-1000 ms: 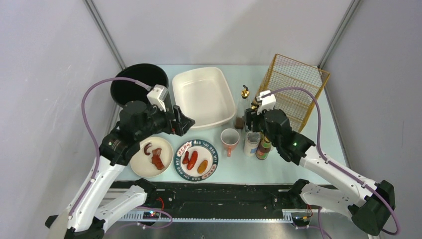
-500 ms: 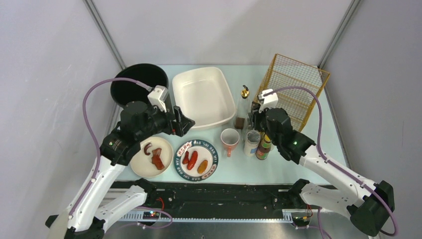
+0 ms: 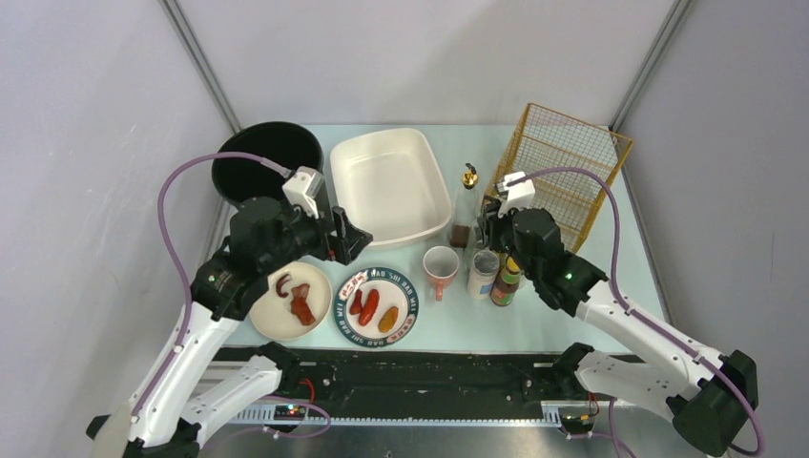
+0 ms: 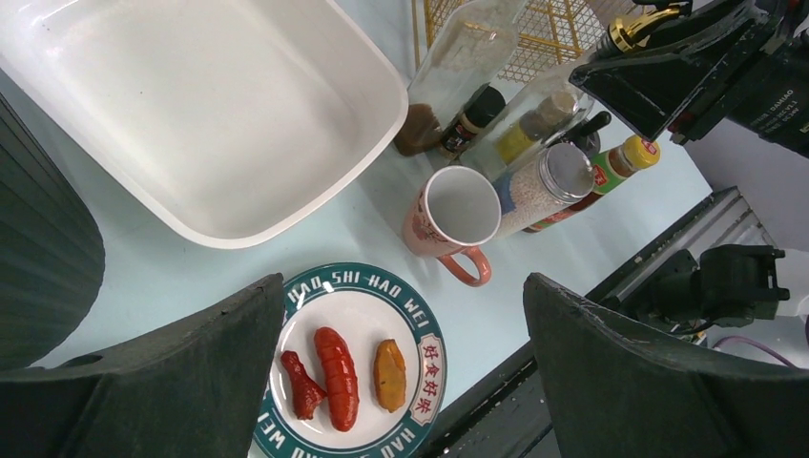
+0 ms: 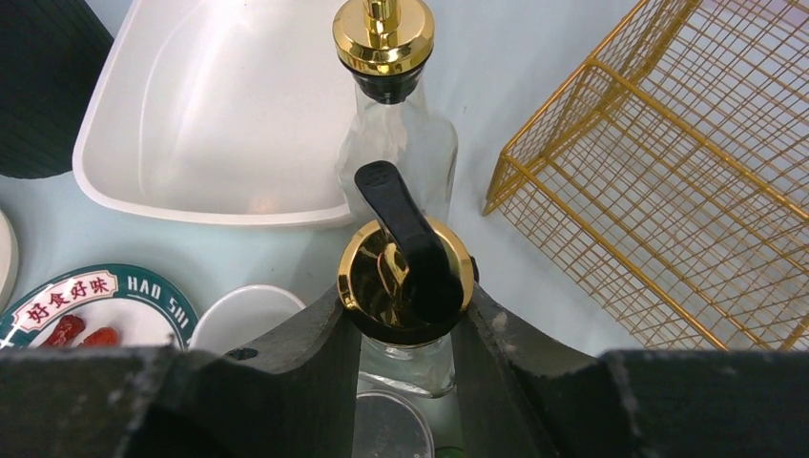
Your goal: Clear the kitchen counter
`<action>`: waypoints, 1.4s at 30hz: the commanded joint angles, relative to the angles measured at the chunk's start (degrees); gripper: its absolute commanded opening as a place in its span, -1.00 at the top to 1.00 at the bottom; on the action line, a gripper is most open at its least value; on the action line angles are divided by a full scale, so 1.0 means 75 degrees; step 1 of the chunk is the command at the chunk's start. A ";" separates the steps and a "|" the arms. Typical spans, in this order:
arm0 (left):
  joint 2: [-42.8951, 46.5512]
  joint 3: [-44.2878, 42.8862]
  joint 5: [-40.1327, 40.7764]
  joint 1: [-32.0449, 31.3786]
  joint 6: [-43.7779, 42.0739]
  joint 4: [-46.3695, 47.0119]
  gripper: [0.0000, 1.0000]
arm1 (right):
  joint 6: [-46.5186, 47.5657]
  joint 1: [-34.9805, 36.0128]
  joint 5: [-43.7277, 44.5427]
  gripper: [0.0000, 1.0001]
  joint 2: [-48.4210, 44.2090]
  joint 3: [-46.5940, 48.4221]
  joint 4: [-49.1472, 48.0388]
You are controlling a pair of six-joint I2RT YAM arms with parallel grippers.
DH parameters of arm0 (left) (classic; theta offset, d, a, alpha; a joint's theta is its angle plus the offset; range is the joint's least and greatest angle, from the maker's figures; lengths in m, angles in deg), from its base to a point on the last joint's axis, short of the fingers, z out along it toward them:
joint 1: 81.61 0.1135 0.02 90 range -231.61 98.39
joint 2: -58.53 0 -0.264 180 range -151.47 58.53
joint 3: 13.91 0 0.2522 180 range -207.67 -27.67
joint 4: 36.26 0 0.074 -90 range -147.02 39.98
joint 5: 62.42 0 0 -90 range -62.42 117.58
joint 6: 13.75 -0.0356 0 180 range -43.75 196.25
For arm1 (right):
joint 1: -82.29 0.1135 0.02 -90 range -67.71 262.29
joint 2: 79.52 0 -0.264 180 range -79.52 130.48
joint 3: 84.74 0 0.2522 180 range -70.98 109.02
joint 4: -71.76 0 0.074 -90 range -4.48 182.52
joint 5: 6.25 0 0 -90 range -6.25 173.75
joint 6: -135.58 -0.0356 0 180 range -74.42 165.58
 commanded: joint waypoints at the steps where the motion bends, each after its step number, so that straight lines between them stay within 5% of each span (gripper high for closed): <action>1: 0.0177 0.0042 0.0056 -0.0012 -0.0271 0.0127 -0.97 | 0.0316 0.0078 0.0024 1.00 -0.0448 0.0301 -0.0645; 33: 0.0317 0.0080 0.0130 -0.0012 -0.0408 0.0125 -0.97 | 0.2217 0.0660 0.1720 1.00 -0.0622 0.3628 0.0030; 42: 0.0324 0.0031 0.0232 -0.0012 -0.0392 0.0126 -0.97 | 0.3225 0.0296 0.2481 1.00 -0.0013 0.4140 -0.0988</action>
